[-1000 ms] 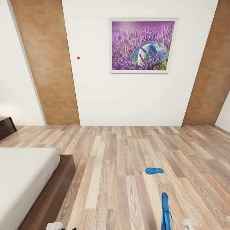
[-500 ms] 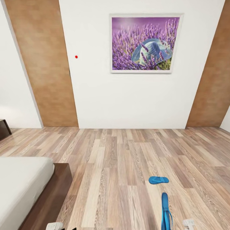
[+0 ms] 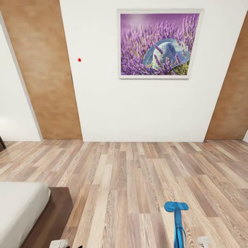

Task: In the bedroom, move the book from the bed onto either nightstand, and place the two sandals side by side next to the bed.

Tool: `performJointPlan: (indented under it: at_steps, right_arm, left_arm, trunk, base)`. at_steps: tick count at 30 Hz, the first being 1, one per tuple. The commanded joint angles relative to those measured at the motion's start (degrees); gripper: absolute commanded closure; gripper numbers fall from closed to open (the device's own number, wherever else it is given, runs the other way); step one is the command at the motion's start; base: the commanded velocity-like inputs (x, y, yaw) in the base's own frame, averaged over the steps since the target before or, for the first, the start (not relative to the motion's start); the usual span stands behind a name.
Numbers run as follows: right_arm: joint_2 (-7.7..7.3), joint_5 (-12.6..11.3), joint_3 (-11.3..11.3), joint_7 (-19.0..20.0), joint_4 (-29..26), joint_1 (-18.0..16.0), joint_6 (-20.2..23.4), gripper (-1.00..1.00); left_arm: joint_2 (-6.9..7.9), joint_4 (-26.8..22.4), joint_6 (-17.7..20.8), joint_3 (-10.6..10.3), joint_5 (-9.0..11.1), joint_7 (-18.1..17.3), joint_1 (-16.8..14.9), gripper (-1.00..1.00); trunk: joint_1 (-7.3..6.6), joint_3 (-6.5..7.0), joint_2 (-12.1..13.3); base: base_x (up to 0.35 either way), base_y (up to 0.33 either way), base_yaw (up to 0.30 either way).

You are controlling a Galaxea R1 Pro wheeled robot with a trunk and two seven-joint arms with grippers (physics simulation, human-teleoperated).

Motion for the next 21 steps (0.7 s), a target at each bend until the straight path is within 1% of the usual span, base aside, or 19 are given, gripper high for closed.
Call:
performJointPlan:
  at_steps: [1, 21]
  right_arm:
    - [0.04, 0.3, -0.5, 0.4, 0.0, -0.1, 0.3, 1.00]
    - [0.04, 0.3, -0.5, 0.4, 0.0, -0.1, 0.3, 1.00]
  left_arm:
    - [0.00, 0.0, 0.6, 0.1, 0.4, -0.2, 0.0, -1.00]
    - [0.00, 0.0, 0.6, 0.1, 0.5, -0.2, 0.0, -1.00]
  trunk:
    - [0.02, -0.06, 0.0]
    - [0.02, -0.06, 0.0]
  base:
    - [0.332, 0.000, 0.000]
    - [0.332, 0.000, 0.000]
